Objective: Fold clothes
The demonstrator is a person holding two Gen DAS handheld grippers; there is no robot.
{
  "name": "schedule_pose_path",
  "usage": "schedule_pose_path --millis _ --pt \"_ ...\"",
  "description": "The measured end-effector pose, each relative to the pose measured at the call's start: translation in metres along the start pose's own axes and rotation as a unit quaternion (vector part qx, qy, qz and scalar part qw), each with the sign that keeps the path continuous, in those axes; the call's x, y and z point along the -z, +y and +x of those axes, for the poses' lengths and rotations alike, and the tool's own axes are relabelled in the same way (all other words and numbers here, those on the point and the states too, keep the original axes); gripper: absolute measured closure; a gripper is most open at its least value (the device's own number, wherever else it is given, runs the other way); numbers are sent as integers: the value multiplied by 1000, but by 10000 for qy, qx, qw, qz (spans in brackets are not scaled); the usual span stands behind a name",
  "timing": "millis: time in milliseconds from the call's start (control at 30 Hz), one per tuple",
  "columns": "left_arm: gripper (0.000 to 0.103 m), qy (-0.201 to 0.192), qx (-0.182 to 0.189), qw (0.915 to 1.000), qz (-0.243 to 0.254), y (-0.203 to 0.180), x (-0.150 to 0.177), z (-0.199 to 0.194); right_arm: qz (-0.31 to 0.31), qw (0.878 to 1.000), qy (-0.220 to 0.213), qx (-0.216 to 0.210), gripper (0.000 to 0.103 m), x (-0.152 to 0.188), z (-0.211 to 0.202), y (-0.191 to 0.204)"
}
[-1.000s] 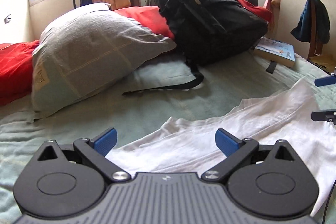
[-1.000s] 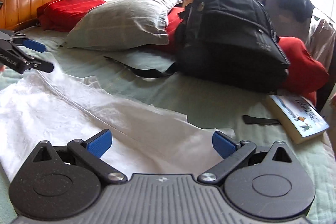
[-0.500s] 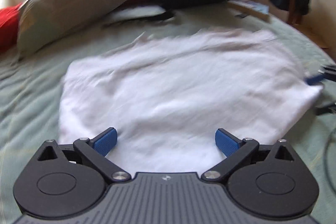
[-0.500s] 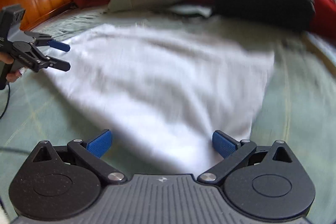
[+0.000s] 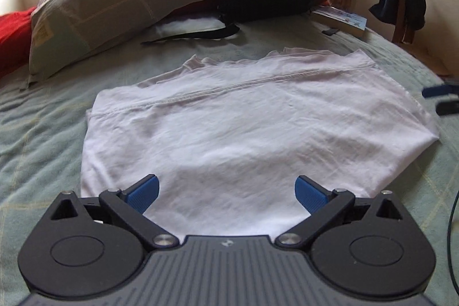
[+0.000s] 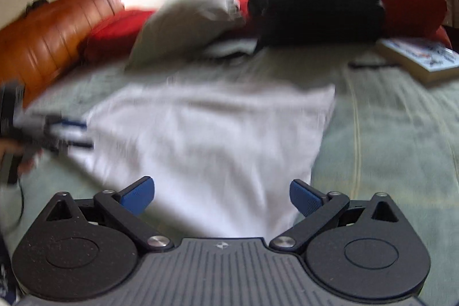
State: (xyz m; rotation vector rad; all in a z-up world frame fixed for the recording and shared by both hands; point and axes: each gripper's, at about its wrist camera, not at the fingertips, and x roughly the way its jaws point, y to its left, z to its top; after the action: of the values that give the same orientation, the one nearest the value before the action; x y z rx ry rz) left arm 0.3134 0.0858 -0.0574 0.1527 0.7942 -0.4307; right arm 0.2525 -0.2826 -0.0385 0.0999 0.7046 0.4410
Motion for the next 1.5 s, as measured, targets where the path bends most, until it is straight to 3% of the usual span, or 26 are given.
schedule_pose_path --millis 133,267,367,500,567,667,767,900,933,1100,1200,1333,1500 --pt "2 13 -145 9998 150 -6 -2 12 -521 9973 -9 508 9 -9 35 23" --pt "1 35 -354 9991 214 6 15 9 -830 9923 423 812 8 23 52 39" --pt "1 43 -424 9991 24 24 29 0 -960 9902 366 946 5 48 36 46" --pt "1 124 -512 9986 -30 30 29 -16 -1237 9860 472 1015 2 48 21 48" --pt "1 49 -611 9976 326 14 24 -26 -1497 9813 494 1102 2 44 16 51" --pt "1 8 -651 9899 1258 -17 19 -42 -1884 9729 526 1231 2 39 9 56" --pt "1 173 -915 9670 2373 -45 25 -51 -2269 9628 557 1358 2 34 2 62" --pt "1 509 -1728 9129 3662 -60 48 -47 -2775 9467 598 1524 2 27 -8 68" --pt "1 592 -1908 9025 3816 -60 51 -43 -2900 9422 607 1564 2 25 -10 70" --pt "1 481 -2220 8708 4359 -78 57 -23 -3492 9230 620 1494 2 36 12 103" --pt "1 261 -2289 8402 4909 -103 57 -10 -3839 9101 623 1429 2 44 27 125" --pt "1 -36 -2257 8215 5236 -128 49 4 -4293 8909 627 1340 1 55 48 154" --pt "1 -181 -2265 8108 5394 -129 46 14 -4643 8729 472 1421 0 57 68 168"
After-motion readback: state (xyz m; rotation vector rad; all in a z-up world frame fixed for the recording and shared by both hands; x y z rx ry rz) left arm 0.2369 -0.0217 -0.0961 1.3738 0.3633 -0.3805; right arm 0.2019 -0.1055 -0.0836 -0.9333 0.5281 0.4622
